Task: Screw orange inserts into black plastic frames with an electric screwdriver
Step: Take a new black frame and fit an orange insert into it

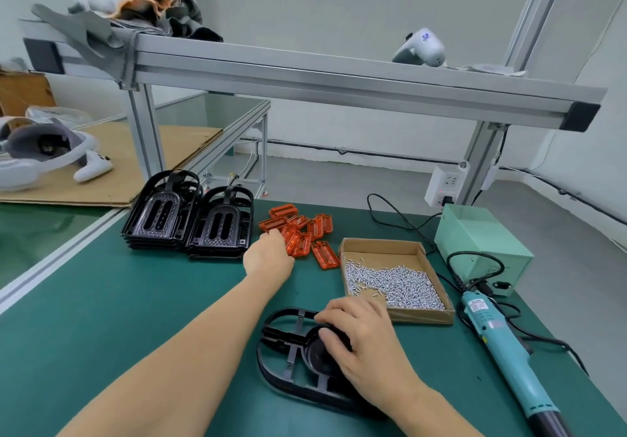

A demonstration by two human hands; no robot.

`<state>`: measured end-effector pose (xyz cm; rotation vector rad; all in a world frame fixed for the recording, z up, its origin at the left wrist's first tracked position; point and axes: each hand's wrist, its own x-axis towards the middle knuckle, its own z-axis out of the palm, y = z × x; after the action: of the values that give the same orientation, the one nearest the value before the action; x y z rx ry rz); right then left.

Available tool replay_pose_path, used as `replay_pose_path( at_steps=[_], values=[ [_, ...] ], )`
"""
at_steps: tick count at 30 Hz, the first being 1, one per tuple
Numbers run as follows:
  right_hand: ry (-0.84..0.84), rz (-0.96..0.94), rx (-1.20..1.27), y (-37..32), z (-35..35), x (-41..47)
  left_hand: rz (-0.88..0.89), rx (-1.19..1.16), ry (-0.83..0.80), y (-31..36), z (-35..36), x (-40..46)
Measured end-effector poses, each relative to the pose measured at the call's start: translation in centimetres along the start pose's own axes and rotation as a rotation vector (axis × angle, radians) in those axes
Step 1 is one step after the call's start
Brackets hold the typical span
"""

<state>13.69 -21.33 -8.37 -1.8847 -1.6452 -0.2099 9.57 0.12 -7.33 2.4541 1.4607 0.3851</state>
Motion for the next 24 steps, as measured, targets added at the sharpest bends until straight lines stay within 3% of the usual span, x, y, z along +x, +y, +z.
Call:
replay_pose_path(
  at_steps=[6, 12, 16, 20, 24],
  values=[
    [0.008, -0.01, 0.029, -0.2, 0.8, 0.5, -0.004, 0.047, 0.057, -0.2, 1.2, 0.9],
    [0.043, 0.06, 0.063, 0.1, 0.3, 0.7, 0.066, -0.151, 0.168, -0.7, -0.4, -1.2],
    [0.083, 0.31, 0.322, 0.4, -1.5, 1.7, 0.266, -0.419, 0.121, -1.4, -2.0, -4.5],
    [0.146, 0.53, 0.655, 0.8, -3.6, 2.4, 0.35, -0.687, -0.014, -1.9, -3.2, -8.3],
    [0.169, 0.58, 0.856, 0.7, -4.4, 1.7, 0.402, -0.778, -0.079, -2.1, -3.5, -10.9]
  ],
)
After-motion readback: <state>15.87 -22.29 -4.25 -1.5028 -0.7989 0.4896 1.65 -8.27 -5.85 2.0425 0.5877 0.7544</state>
